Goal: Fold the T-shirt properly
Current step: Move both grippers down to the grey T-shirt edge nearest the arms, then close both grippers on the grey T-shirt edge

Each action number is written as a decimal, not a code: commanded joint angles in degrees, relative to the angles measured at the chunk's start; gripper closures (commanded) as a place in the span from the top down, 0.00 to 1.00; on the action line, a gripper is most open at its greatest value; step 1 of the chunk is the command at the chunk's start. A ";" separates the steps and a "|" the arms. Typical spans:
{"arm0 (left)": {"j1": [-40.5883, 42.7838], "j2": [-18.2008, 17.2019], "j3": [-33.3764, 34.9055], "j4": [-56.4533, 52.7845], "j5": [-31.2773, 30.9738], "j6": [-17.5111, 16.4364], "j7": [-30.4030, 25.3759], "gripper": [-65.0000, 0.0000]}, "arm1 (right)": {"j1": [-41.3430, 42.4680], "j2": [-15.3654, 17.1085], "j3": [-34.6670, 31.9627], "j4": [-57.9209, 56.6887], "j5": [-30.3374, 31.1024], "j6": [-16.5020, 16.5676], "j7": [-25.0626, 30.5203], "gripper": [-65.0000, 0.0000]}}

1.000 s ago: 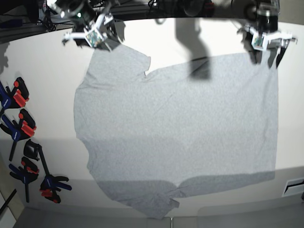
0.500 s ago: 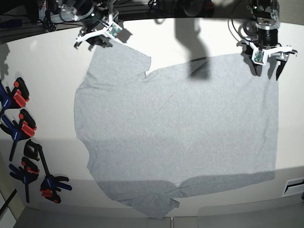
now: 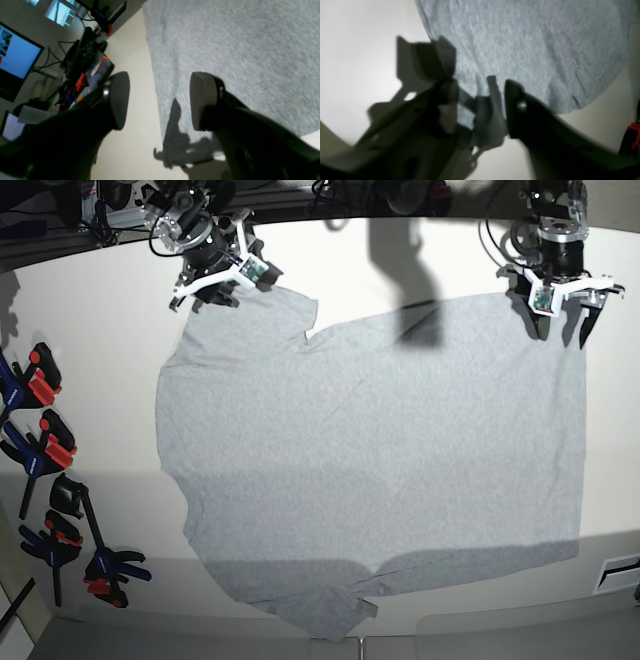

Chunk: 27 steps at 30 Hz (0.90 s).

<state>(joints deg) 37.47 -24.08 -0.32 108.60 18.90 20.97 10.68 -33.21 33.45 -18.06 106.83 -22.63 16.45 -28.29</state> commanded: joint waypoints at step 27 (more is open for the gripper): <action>4.74 -27.47 -0.26 0.48 -2.89 -38.38 6.38 0.46 | -0.79 2.56 0.02 -0.94 -1.01 1.51 -6.08 0.00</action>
<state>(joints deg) 42.52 -50.46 -0.03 108.40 15.90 -18.24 18.04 -33.34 35.38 -18.02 106.19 -24.03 16.58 -31.38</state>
